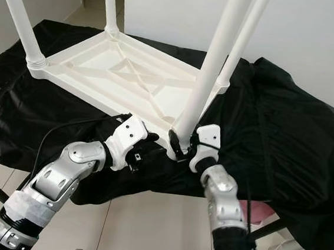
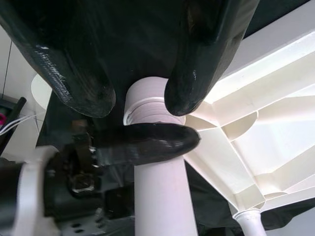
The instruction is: Building children table
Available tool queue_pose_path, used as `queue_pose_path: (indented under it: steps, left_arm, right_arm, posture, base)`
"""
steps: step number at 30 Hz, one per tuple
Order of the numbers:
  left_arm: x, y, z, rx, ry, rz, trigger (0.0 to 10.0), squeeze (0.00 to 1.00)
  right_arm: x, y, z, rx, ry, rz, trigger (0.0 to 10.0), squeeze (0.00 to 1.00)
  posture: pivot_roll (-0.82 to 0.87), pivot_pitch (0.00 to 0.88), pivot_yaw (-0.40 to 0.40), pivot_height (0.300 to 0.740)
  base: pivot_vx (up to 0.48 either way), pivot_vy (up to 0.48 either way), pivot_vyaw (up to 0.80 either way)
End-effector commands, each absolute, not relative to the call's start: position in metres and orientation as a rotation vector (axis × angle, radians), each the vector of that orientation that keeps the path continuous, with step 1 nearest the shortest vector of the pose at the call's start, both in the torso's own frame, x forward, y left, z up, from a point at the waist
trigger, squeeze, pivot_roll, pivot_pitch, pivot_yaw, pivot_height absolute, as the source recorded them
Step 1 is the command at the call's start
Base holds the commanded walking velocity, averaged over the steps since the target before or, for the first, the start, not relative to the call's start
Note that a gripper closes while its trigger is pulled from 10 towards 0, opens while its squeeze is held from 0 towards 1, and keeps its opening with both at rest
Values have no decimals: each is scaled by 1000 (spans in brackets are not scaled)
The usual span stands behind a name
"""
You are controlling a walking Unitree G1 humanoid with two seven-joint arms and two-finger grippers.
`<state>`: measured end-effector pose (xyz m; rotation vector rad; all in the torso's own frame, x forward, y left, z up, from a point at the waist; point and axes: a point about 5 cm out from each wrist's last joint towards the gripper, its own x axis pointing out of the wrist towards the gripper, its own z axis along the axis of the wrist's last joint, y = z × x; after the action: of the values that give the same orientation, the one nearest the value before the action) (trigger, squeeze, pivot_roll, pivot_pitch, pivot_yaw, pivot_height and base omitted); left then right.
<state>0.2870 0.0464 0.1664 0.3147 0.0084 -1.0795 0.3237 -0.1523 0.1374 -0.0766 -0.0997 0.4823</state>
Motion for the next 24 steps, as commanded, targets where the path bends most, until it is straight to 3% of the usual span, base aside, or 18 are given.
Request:
queue_pose_path:
  steps: [1,9,10,24]
  left_arm:
    - [285,44,165,325,14,-1105,10000,0]
    - [285,45,167,326,10,-1100,10000,0]
    - [285,46,167,326,11,-1094,10000,0]
    - [286,50,166,323,16,-1074,10000,0]
  right_arm:
    - [326,-150,131,-80,-66,561,10000,0]
    - [336,-144,132,-106,-64,625,10000,0]
    - [338,-142,132,-98,-60,638,0,0]
    - [340,-149,125,-64,-60,602,0,0]
  posture:
    - [14,15,-63,740]
    - [22,15,-63,740]
    - [33,18,-68,740]
    - [30,34,-64,740]
  base:
    - [0,0,0]
    - [0,0,0]
    - [0,0,0]
    - [0,0,0]
